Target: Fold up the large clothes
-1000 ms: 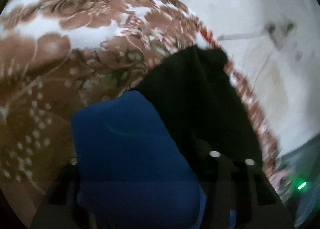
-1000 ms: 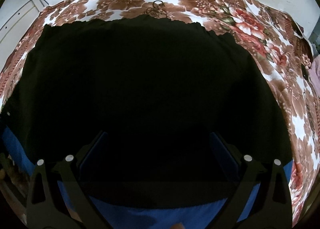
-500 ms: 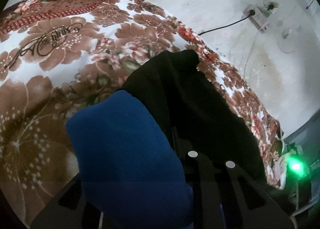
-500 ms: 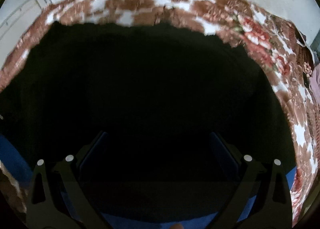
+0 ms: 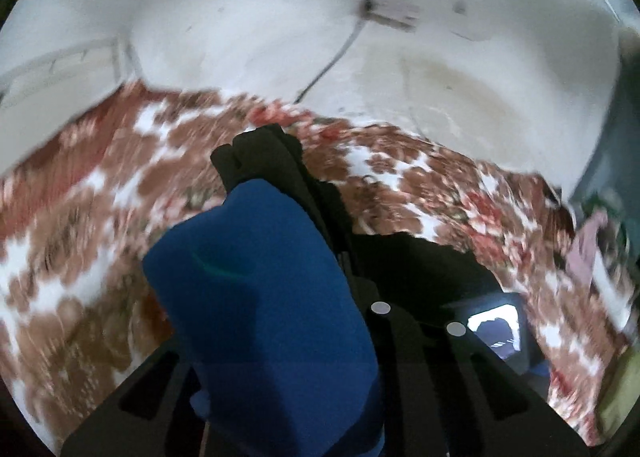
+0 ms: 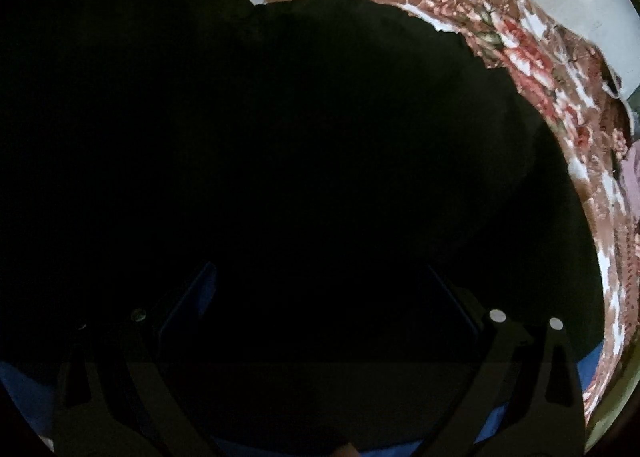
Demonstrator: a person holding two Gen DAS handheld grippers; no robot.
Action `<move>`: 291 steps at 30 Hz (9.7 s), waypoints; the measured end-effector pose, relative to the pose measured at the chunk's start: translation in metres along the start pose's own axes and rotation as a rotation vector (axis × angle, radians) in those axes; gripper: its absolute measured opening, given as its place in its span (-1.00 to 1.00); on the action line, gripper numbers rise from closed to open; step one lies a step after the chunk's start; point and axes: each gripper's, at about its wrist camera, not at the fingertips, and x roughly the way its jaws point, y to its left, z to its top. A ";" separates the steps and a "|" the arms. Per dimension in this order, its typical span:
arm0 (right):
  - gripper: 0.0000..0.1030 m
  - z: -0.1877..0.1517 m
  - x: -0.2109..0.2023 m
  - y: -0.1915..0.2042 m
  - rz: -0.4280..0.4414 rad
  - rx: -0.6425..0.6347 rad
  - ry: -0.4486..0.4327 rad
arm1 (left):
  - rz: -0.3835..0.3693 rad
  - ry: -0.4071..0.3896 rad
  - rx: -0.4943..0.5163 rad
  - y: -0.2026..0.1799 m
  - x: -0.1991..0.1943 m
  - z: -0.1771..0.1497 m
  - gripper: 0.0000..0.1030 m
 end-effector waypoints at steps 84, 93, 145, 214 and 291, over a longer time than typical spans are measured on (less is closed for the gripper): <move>-0.81 0.072 -0.024 -0.216 0.821 0.208 0.244 | 0.008 0.114 1.026 -0.282 0.051 -0.151 -0.69; -0.82 0.084 -0.093 -0.239 0.766 0.112 0.232 | -0.120 0.049 1.127 -0.279 -0.025 -0.154 0.37; 0.52 0.146 0.029 -0.102 0.218 -0.147 0.126 | -0.293 0.409 0.338 -0.153 0.121 -0.089 0.75; 0.92 -0.010 0.032 -0.265 0.656 0.313 0.245 | -0.529 0.870 -0.019 -0.084 0.204 -0.085 0.91; -0.27 -0.512 -0.364 -0.618 0.205 1.241 -0.219 | -1.399 1.115 0.876 -0.766 -0.091 -0.219 -0.26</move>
